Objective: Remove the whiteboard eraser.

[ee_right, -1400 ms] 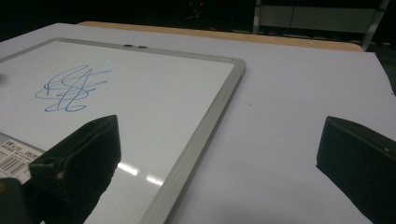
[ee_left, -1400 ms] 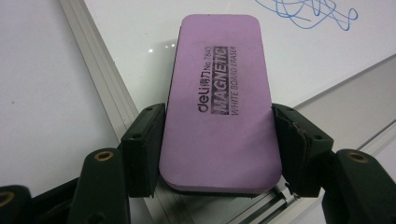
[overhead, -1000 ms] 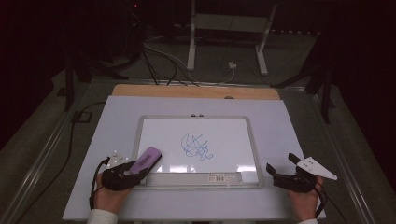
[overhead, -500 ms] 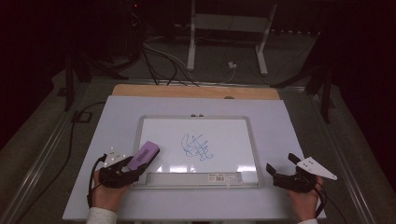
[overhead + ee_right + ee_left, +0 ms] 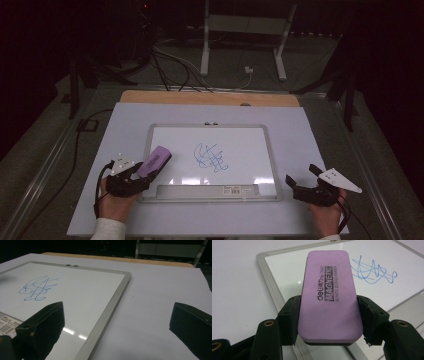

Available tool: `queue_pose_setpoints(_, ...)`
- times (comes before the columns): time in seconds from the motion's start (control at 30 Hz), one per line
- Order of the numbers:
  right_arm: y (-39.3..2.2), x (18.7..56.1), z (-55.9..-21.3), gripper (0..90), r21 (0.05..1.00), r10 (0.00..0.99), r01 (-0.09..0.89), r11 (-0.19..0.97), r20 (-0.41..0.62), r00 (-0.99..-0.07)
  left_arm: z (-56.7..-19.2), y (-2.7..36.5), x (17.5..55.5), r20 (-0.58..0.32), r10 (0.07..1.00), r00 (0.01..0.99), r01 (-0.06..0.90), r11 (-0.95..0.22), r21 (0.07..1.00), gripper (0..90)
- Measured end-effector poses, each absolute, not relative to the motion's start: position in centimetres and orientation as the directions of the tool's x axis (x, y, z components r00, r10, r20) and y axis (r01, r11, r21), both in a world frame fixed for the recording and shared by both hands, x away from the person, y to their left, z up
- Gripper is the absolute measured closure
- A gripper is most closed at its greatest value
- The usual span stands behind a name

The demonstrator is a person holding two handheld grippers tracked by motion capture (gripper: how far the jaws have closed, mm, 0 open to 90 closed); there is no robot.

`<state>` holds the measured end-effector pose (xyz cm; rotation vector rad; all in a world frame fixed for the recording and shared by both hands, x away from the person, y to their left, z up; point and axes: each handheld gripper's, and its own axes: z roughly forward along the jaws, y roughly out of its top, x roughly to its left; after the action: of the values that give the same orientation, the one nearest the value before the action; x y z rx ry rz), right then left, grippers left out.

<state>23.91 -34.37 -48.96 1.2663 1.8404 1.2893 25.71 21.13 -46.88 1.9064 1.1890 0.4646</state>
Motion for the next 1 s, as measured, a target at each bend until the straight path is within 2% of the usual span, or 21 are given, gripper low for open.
queue_pose_setpoints(1.0,-34.4,23.9,-49.0,0.0,0.92,0.913,0.38,0.095,0.071,-0.401,-45.9,18.6,28.7,-0.096,0.85,0.519,0.515,-0.221,0.828,41.6)
